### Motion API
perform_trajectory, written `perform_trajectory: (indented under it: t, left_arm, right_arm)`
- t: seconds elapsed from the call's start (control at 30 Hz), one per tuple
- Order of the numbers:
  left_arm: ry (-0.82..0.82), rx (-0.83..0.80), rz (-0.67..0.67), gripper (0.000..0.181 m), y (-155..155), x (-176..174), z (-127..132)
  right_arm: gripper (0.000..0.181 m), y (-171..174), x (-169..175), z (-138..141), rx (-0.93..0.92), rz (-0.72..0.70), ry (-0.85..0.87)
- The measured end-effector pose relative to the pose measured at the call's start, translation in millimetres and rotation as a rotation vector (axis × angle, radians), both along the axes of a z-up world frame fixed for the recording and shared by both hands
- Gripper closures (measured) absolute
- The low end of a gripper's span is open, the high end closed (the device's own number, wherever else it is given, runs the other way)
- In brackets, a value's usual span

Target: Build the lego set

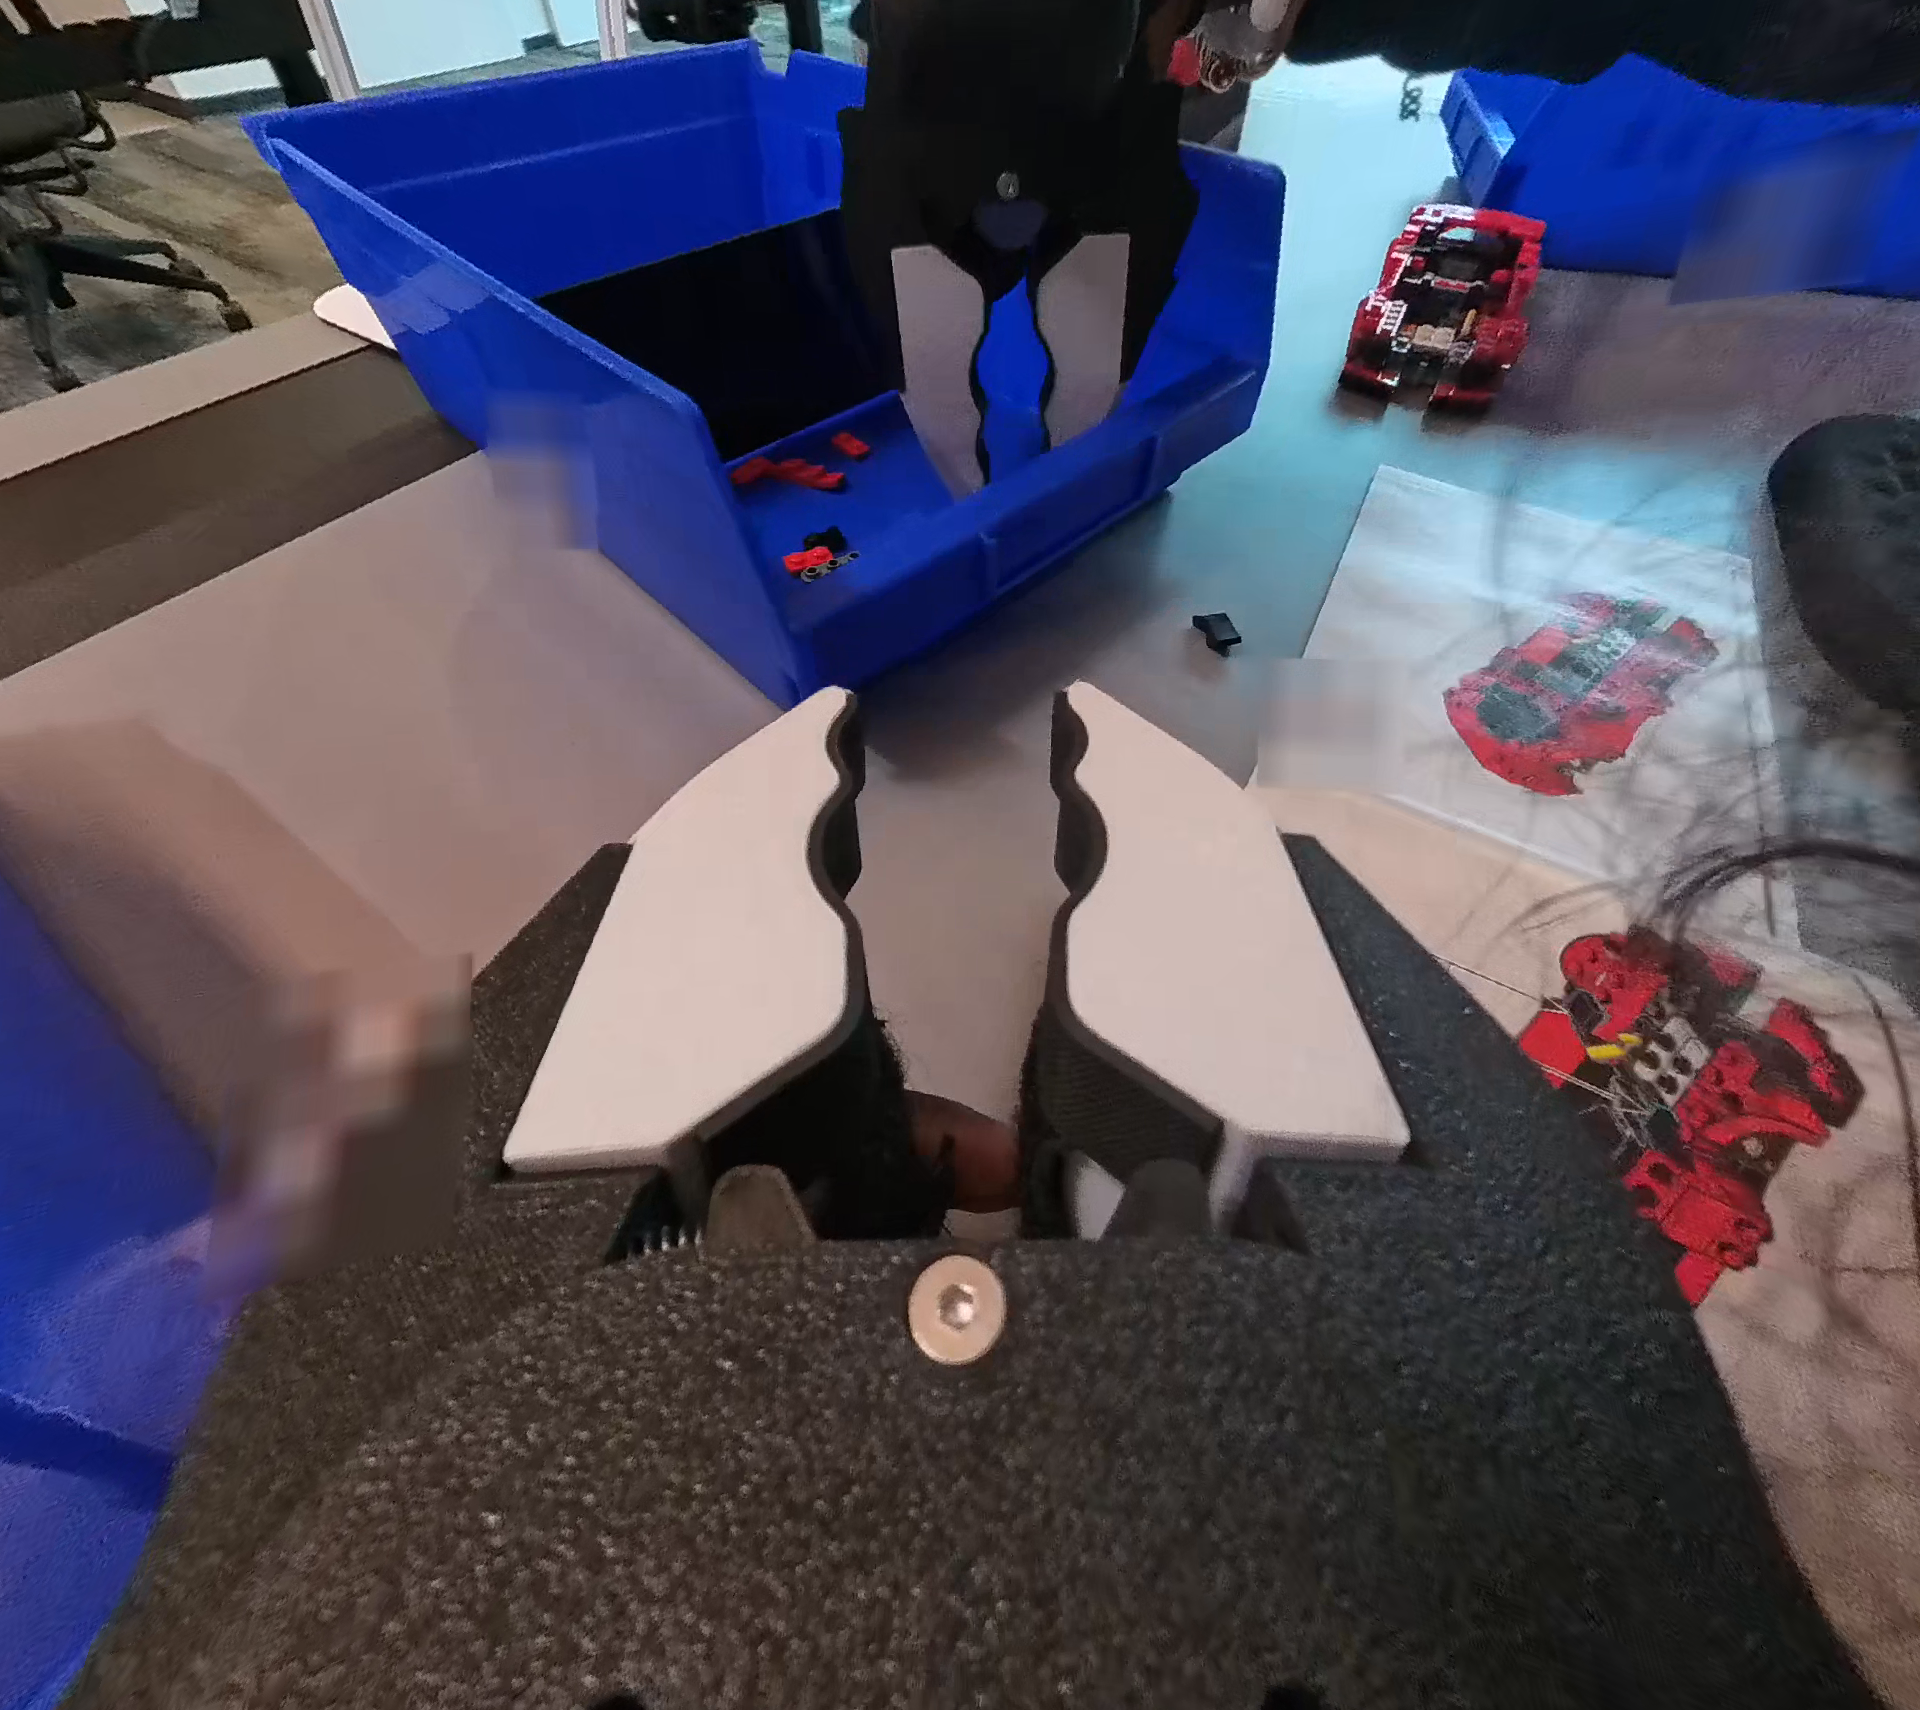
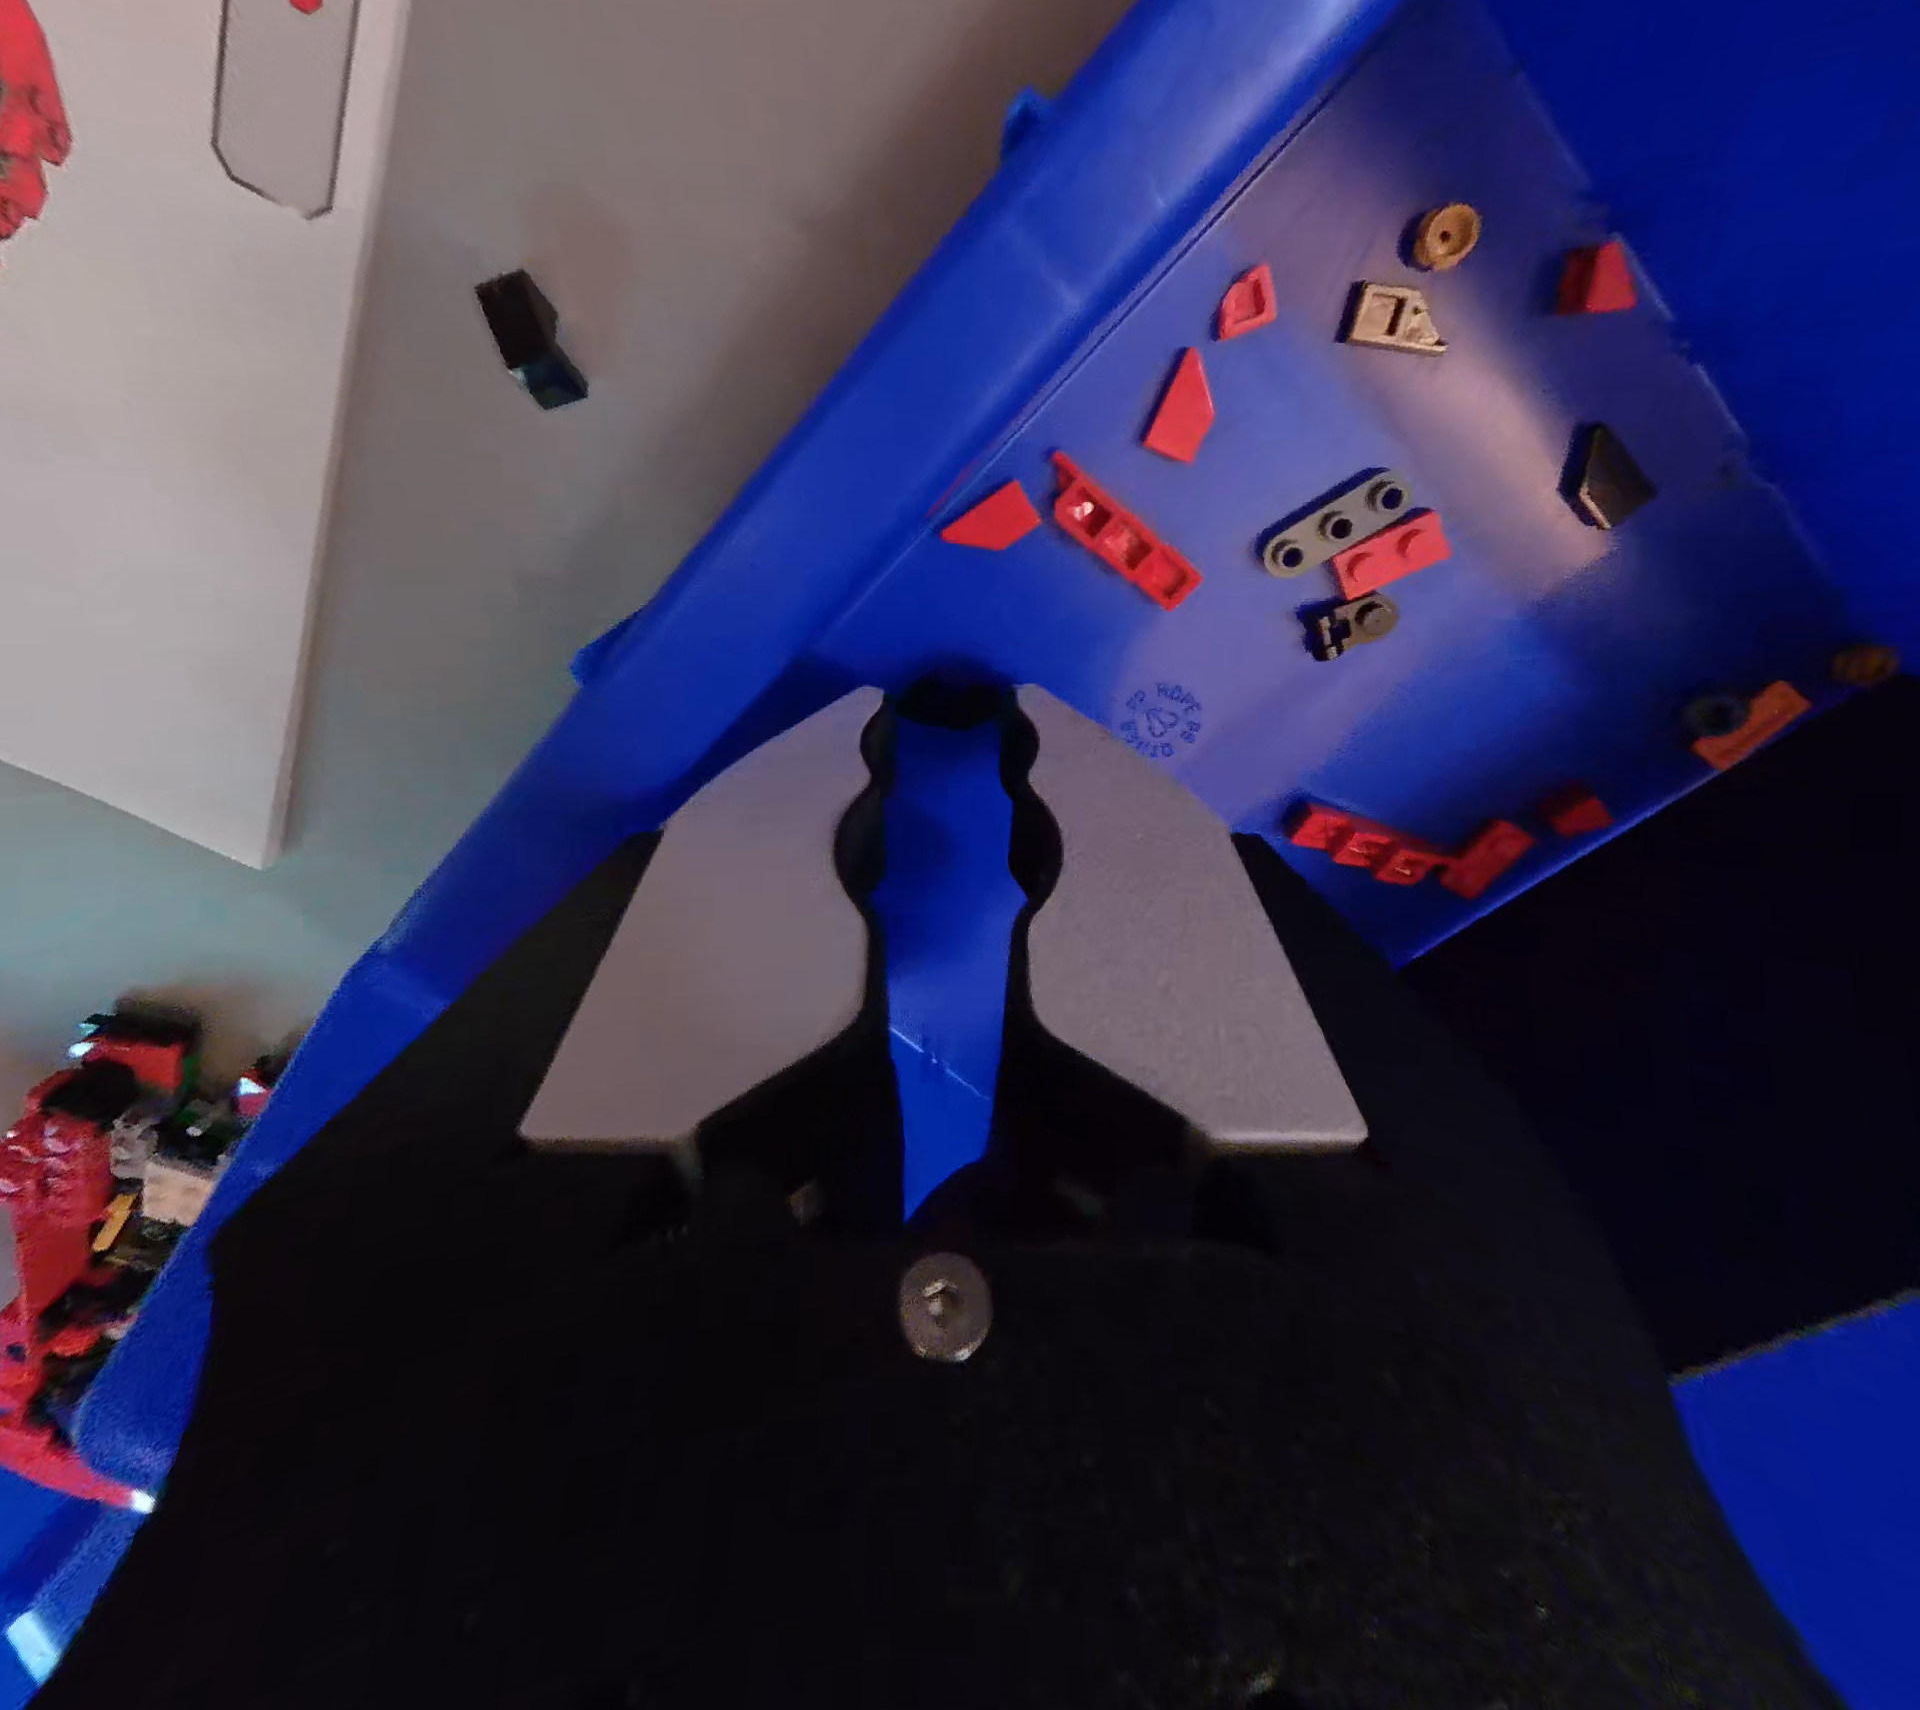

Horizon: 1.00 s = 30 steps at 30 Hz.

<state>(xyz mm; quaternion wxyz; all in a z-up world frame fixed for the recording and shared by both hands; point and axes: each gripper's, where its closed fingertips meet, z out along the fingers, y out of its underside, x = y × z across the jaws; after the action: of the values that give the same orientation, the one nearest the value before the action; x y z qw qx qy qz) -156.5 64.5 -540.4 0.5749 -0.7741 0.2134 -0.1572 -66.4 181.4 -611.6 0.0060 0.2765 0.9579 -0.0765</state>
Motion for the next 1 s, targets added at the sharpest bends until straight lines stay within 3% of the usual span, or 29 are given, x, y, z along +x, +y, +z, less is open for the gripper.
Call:
perform_trajectory:
  t: [0.1,0.17,0.23,0.3,0.33,0.4,0.5,0.6,0.67,0.77,0.9,1.0]
  left_arm:
    - [0.009,0.003,-0.001,0.148,0.3,0.4,-1.3]
    - [0.015,0.003,0.002,0.148,0.8,-0.1,-2.1]
    - [0.023,0.001,0.003,0.148,0.9,-0.6,-2.9]
    - [0.028,-0.002,0.002,0.149,0.7,-0.5,-2.9]
    - [0.032,0.001,0.002,0.149,0.7,-0.4,-2.1]
    - [0.042,0.007,0.000,0.149,0.7,0.4,-1.6]
    - [0.056,0.004,-0.004,0.150,0.3,2.1,-3.0]
    - [0.090,0.016,-0.009,0.150,-0.3,4.3,-3.0]
    - [0.117,0.026,-0.009,0.150,-0.5,4.4,-3.5]
    - [0.128,0.031,-0.009,0.150,-0.8,4.6,-2.6]
    - [0.141,0.040,-0.015,0.151,-1.8,6.5,-1.0]
    - [0.152,0.043,-0.024,0.151,-2.9,9.1,-0.7]
  right_arm:
    - [0.162,5.3,-6.2,16.7,0.044,-0.026,0.063]
    - [0.162,0.1,-10.3,50.1,0.044,-0.078,0.156]
    - [0.162,-23.4,-4.4,89.6,0.004,-0.106,0.253]
    - [0.162,-67.6,17.6,113.2,-0.096,-0.093,0.285]
    - [0.162,-90.3,34.0,112.9,-0.146,-0.098,0.254]
    - [0.162,-116.3,75.8,85.7,-0.141,-0.185,0.061]
    - [0.162,-111.0,129.3,34.0,0.086,-0.339,-0.211]
    - [0.162,-110.3,139.2,12.7,0.186,-0.445,-0.284]
    - [0.162,-116.3,131.2,6.1,0.210,-0.459,-0.275]
    - [0.137,-131.9,113.7,1.2,0.177,-0.433,-0.220]
    - [0.135,-146.2,92.8,23.8,-0.039,-0.503,-0.022]
    - [0.140,-132.4,113.1,33.2,-0.036,-0.581,0.030]
